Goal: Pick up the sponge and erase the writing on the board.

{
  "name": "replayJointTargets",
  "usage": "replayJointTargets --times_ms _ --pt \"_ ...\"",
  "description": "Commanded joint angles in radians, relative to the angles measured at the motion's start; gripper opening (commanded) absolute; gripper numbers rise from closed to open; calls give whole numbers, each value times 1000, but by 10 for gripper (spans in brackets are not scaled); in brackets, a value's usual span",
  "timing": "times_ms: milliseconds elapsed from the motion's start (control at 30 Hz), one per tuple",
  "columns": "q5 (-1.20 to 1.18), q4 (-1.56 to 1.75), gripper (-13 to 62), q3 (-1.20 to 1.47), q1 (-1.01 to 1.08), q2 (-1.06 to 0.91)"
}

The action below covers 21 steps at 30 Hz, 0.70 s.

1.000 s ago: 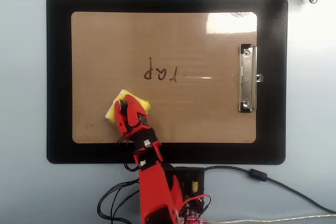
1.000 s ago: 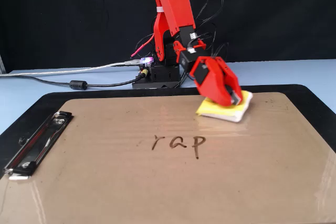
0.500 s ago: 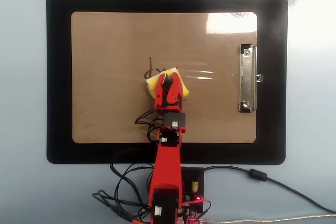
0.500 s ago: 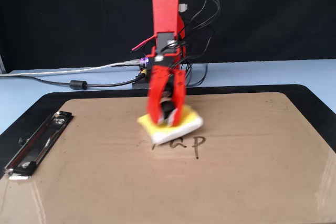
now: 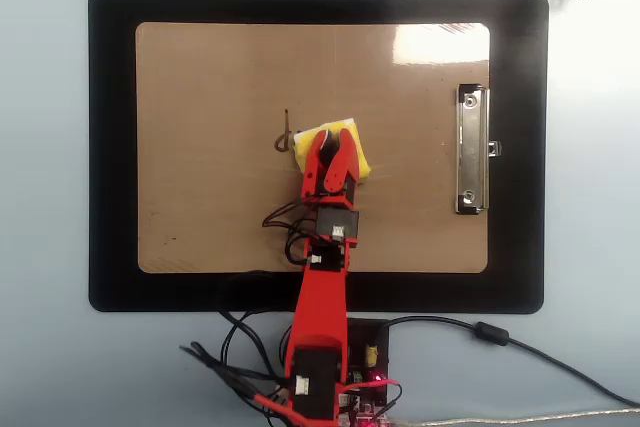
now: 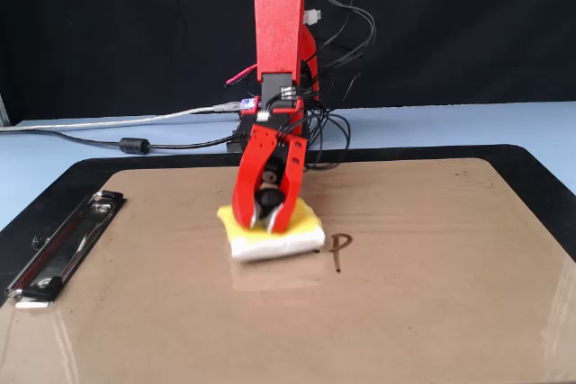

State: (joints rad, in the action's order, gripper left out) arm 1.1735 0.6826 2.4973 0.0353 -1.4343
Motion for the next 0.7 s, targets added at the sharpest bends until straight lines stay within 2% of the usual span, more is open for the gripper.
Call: replayJointTargets --times_ms 0,133,367,433,667 --pt "-8 5 -80 71 -3 -81" --pt "8 6 -80 74 -6 -81" --pt "14 -9 -80 -399 -5 293" --pt "15 -2 -80 -396 -5 324" --pt "9 -20 -81 104 -12 -219"
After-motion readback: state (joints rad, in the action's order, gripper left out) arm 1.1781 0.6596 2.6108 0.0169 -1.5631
